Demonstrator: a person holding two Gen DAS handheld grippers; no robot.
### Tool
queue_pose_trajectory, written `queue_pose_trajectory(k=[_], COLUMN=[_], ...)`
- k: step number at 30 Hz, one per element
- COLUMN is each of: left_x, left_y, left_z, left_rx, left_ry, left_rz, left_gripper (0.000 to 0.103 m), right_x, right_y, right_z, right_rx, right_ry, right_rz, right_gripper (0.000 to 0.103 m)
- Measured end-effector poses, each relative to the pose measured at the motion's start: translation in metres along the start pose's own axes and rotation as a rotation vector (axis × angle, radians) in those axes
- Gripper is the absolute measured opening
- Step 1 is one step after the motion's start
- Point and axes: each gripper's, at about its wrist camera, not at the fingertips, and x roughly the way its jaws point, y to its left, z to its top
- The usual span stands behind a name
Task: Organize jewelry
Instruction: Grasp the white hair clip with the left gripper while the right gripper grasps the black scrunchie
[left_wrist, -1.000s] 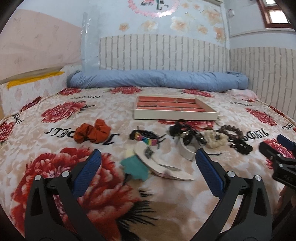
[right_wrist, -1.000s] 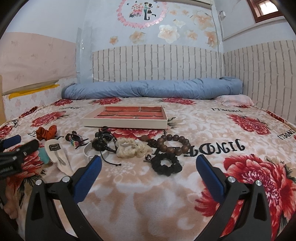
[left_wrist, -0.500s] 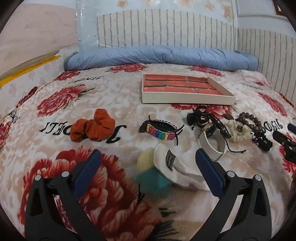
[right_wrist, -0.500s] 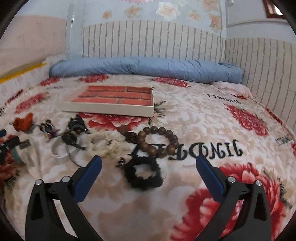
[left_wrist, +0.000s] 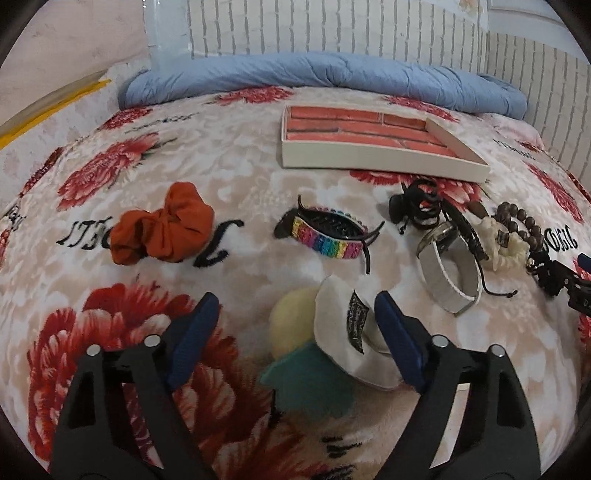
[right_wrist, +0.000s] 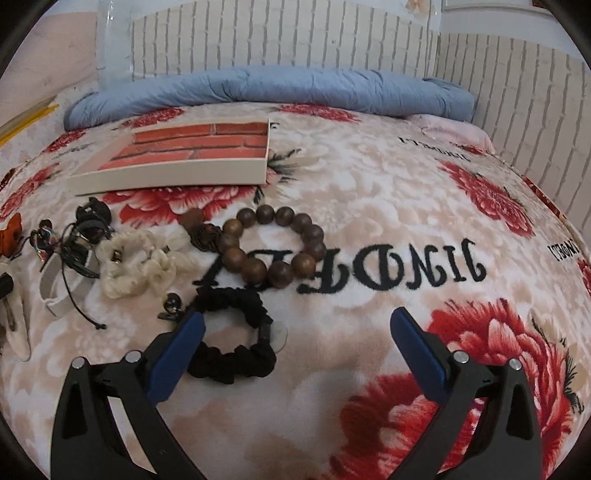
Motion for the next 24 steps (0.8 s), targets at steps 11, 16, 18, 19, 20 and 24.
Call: queue_pose_trajectory(k=[11, 16, 18, 19, 20, 24], left_x=[0.017, 0.017, 0.017, 0.017, 0.017, 0.017], left_y=[-0.003, -0.007, -0.011, -0.013, -0.014, -0.009], left_z=[-0.002, -0.003, -0.003, -0.004, -0.004, -0.004], left_rx=[0.001, 0.025, 0.044, 0.052, 0.054, 0.036], left_ry=[0.043, 0.045, 0.045, 0.045, 0.043, 0.042], left_rz=[-0.049, -0.080, -0.080, -0.079, -0.079, -0.102], left_gripper=[0.074, 0.059, 0.053, 0.052, 0.052, 0.049], right_x=[0.022, 0.022, 0.022, 0.022, 0.022, 0.021], right_y=[0.002, 0.003, 0.004, 0.004, 0.003, 0.005], right_z=[-0.002, -0.002, -0.002, -0.002, -0.002, -0.003], right_rx=[-0.006, -0.010, -0.011, -0.011, -0.010, -0.018], right_ry=[0.091, 0.088, 0.089, 0.089, 0.089, 0.083], right_rz=[0.009, 0.027, 0.033, 0.039, 0.052, 0.074], right_gripper=[0.066, 0.047, 0.041, 0.038, 0.033, 0.023])
